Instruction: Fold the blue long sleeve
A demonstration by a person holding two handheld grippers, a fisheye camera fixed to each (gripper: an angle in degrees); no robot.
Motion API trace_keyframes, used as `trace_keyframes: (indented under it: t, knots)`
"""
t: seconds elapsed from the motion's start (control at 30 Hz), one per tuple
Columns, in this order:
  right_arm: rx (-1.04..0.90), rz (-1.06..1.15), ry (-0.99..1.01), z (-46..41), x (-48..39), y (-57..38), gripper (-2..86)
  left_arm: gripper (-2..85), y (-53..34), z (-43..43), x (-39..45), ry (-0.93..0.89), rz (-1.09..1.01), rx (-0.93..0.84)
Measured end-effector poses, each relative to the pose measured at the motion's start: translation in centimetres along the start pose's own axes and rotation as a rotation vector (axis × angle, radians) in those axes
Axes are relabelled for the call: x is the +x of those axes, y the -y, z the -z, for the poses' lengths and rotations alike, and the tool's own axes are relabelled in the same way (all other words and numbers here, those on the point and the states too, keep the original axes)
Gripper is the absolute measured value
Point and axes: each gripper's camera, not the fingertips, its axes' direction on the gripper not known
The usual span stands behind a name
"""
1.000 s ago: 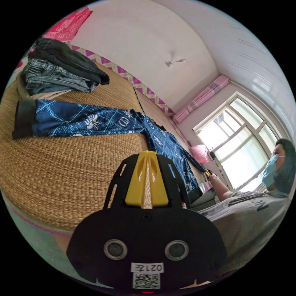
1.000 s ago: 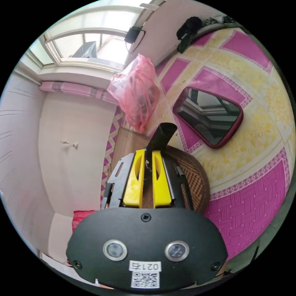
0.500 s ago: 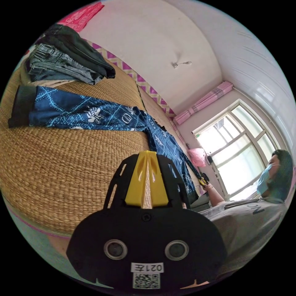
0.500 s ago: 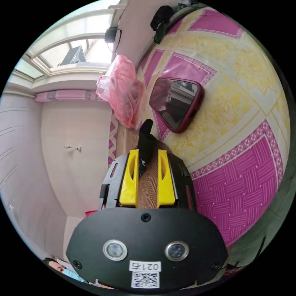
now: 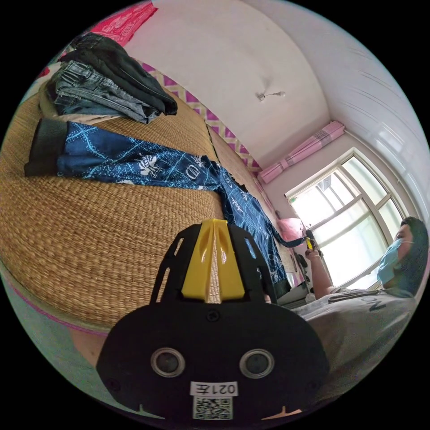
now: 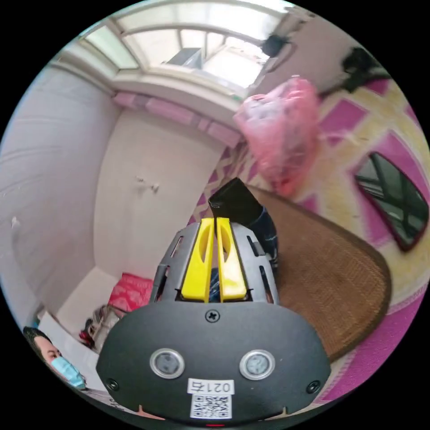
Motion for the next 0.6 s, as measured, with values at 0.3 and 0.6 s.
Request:
trace_keyframes:
  t: [0.3, 0.6]
  knots:
    - [-0.423, 0.571, 0.033, -23.5, -35.3, -9.3, -0.2, -0.9, -0.9, 2.1, 1.0, -0.052, -0.073, 0.027]
    - [-0.848, 0.806, 0.016, -39.9, -47.0, -30.0, 0.2, 0.9, -3.9, 3.6, 2.3, 0.016, -0.165, 0.006]
